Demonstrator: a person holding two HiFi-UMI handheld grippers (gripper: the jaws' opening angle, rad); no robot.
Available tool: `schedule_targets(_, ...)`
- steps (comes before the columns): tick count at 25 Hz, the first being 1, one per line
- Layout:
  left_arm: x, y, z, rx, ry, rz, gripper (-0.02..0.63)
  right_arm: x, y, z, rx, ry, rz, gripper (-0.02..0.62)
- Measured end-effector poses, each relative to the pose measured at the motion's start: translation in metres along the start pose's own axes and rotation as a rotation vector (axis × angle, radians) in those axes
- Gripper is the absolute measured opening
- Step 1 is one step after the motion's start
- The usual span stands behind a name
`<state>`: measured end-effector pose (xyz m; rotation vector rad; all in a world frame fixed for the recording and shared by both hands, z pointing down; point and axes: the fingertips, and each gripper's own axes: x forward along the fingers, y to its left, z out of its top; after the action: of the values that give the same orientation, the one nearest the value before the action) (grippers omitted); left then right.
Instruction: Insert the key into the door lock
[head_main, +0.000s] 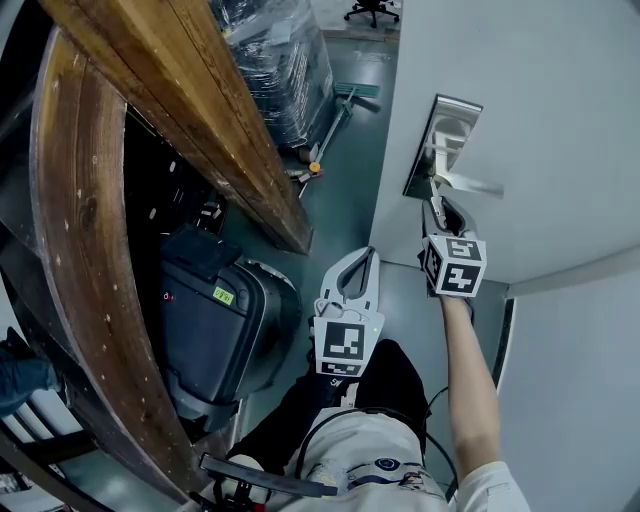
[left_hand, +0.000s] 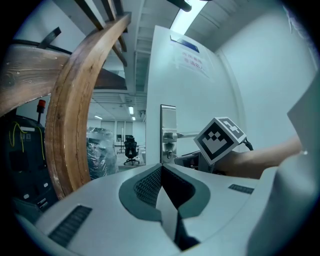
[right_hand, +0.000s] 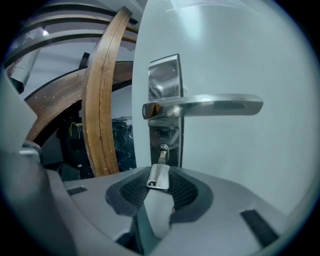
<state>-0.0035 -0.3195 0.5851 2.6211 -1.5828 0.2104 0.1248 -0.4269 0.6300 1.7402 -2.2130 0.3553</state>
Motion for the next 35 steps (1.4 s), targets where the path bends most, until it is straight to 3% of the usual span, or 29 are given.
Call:
schedule_targets(5,0.000,-0.002,-0.002,0.000,0.007,0.000,0.005,0.002,0.001,0.002,0.023,0.018,-0.022,0.120)
schedule_targets(14,0.002,0.005,0.002,-0.008,0.011,0.009,0.005,0.008,0.005,0.013,0.106,0.038,-0.154,0.120)
schedule_targets(20,0.004,0.009,-0.001,-0.008,0.015,0.014,0.005,0.015,0.003,0.013,0.098,0.023,-0.197,0.120)
schedule_targets(35,0.008,0.017,-0.011,-0.008,0.031,0.037,0.004,0.036,-0.006,0.022,0.114,-0.012,-0.244,0.120)
